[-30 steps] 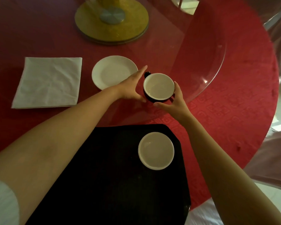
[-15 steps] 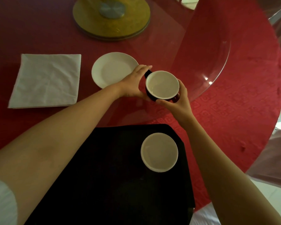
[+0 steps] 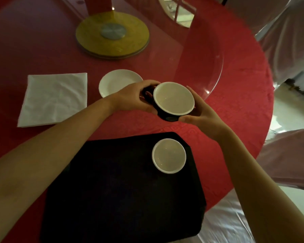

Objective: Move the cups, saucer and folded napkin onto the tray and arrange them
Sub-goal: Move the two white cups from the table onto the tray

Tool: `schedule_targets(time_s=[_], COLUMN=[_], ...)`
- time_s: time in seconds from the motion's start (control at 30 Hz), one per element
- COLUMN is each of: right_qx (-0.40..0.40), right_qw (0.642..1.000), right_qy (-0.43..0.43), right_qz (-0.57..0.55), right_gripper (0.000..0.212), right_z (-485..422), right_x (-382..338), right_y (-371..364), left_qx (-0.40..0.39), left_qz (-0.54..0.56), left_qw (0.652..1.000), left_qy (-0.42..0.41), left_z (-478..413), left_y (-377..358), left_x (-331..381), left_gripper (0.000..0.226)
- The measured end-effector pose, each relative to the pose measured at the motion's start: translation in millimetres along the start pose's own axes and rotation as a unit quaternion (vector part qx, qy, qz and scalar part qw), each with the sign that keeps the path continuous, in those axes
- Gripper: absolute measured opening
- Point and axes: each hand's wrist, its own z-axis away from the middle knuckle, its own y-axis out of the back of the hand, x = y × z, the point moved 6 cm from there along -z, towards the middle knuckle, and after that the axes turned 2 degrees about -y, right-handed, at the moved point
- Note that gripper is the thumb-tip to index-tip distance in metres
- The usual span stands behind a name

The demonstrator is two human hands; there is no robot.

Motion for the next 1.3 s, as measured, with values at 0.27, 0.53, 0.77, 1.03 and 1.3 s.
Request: schedule_targets(time_s=[0.27, 0.53, 0.77, 1.03, 1.3], right_qx=[0.043, 0.057, -0.002, -0.067, -0.08], right_qw=[0.999, 0.998, 0.995, 0.99, 0.981], right_qy=[0.018, -0.012, -0.09, -0.127, -0.173], right_qz=[0.027, 0.01, 0.031, 0.01, 0.033], right_gripper=[0.081, 0.096, 0.095, 0.094, 0.106], right_z=[67, 135, 178, 198, 204], right_x=[-16, 15, 61, 101, 127], right_y=[-26, -55, -69, -70, -71], left_qx=[0.085, 0.131, 0.152, 0.192, 0.23], left_qz=[0.071, 0.065, 0.039, 0.019, 0.012], left_qw=[0.993, 0.988, 0.987, 0.977, 0.964], left_qy=[-0.031, -0.042, 0.044, 0.087, 0.134], left_z=[57, 118, 168, 196, 207], left_y=[-29, -87, -152, -205, -237], left_x=[23, 38, 11, -7, -29], left_gripper=[0.068, 0.076, 0.086, 0.082, 0.082])
